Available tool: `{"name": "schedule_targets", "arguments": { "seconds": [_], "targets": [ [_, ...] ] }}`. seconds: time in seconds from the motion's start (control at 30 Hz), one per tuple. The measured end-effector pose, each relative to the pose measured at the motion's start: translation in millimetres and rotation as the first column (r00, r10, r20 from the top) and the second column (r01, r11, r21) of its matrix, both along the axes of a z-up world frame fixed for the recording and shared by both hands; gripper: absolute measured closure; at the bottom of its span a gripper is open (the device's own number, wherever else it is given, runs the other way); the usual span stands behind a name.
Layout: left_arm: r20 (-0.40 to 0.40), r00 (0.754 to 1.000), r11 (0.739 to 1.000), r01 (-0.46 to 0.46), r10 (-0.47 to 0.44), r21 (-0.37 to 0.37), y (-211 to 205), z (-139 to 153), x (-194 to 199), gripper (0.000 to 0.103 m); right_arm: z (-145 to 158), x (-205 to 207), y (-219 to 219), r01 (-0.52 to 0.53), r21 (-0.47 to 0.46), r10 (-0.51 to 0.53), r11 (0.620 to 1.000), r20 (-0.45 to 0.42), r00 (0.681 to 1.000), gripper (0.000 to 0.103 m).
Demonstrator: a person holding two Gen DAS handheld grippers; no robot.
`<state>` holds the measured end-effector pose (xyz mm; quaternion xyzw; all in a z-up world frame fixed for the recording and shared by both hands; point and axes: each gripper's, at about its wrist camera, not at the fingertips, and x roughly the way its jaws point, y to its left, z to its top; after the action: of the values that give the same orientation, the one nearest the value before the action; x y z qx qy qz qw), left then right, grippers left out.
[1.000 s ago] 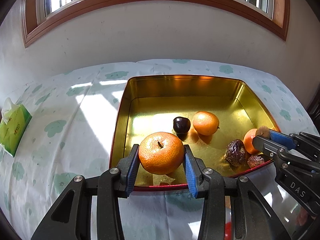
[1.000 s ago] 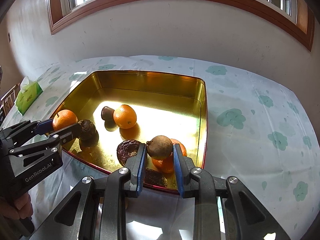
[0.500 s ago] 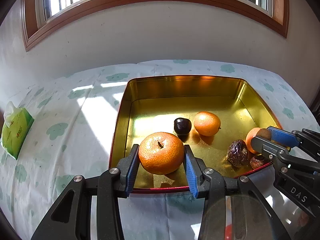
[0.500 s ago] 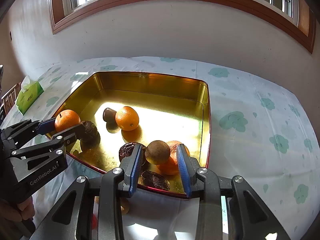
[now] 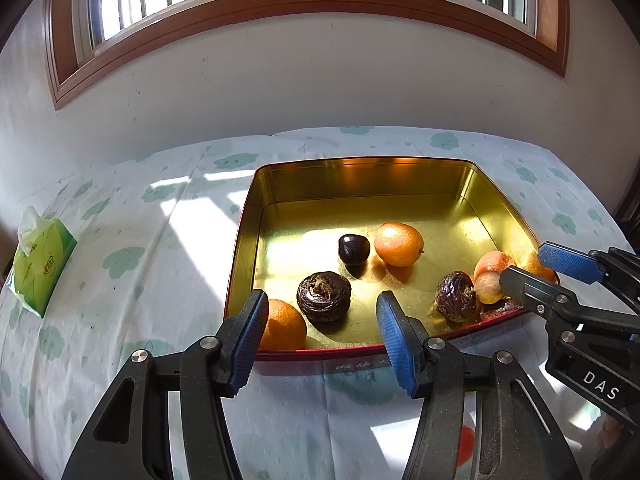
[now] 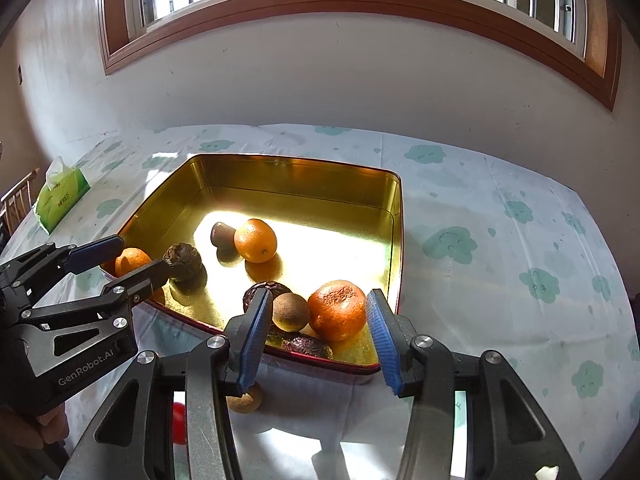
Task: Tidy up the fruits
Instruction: 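Open both tools to drop the mandarin and brown fruit into the tin, then withdraw both open tools from the tin toward the remaining fruits, then grasp the red tomato with the right tool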
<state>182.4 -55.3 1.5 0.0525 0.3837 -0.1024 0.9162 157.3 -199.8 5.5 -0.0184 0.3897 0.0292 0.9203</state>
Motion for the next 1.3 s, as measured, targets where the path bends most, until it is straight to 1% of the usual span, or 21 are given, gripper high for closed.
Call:
{"name": "schedule_targets", "arguments": {
  "seconds": [0.23,0.37,0.5,0.67,0.77,0.93,0.97,1.13,1.3],
  "targets": [
    [0.010,1.000,1.000,-0.002,0.002,-0.014,5.0,7.6,-26.0,0.046,9.2,-26.2,0.0,0.006,-0.004,-0.006,1.000,0.017,1.000,0.057],
    [0.019,1.000,1.000,-0.008,0.009,-0.022,11.3,10.0,-44.0,0.046,8.8,-42.0,-2.3,0.014,-0.004,-0.014,1.000,0.010,1.000,0.057],
    [0.011,1.000,1.000,-0.023,0.024,-0.019,21.0,5.2,-59.6,0.046,-1.0,-59.9,-1.4,0.006,-0.016,-0.007,1.000,-0.018,1.000,0.057],
    [-0.022,0.998,0.999,-0.052,0.051,-0.010,35.8,-11.8,-77.0,0.046,-22.9,-81.2,6.8,-0.019,-0.028,0.017,0.999,-0.073,0.997,0.057],
    [-0.038,0.997,0.998,-0.060,0.060,0.003,44.8,-21.7,-86.4,0.046,-35.8,-90.0,13.3,-0.035,0.002,0.035,0.999,-0.111,0.993,0.057],
    [-0.054,0.995,0.997,-0.080,0.081,0.024,61.9,-32.9,-96.3,0.046,-47.3,-94.9,26.9,-0.055,0.049,0.061,0.997,-0.142,0.988,0.057],
    [-0.056,0.994,0.996,-0.089,0.091,0.027,66.2,-34.4,-96.9,0.046,-48.3,-95.4,30.8,-0.061,0.046,0.067,0.997,-0.142,0.988,0.055],
    [-0.064,0.988,0.990,-0.136,0.137,0.021,86.7,-38.8,-97.4,0.046,-49.6,-92.3,50.7,-0.102,0.022,0.104,0.995,-0.141,0.985,0.055],
    [-0.068,0.986,0.988,-0.153,0.154,0.022,94.1,-40.1,-97.5,0.046,-51.2,-85.6,68.1,-0.132,-0.004,0.131,0.991,-0.129,0.983,0.055]
  ]
}}
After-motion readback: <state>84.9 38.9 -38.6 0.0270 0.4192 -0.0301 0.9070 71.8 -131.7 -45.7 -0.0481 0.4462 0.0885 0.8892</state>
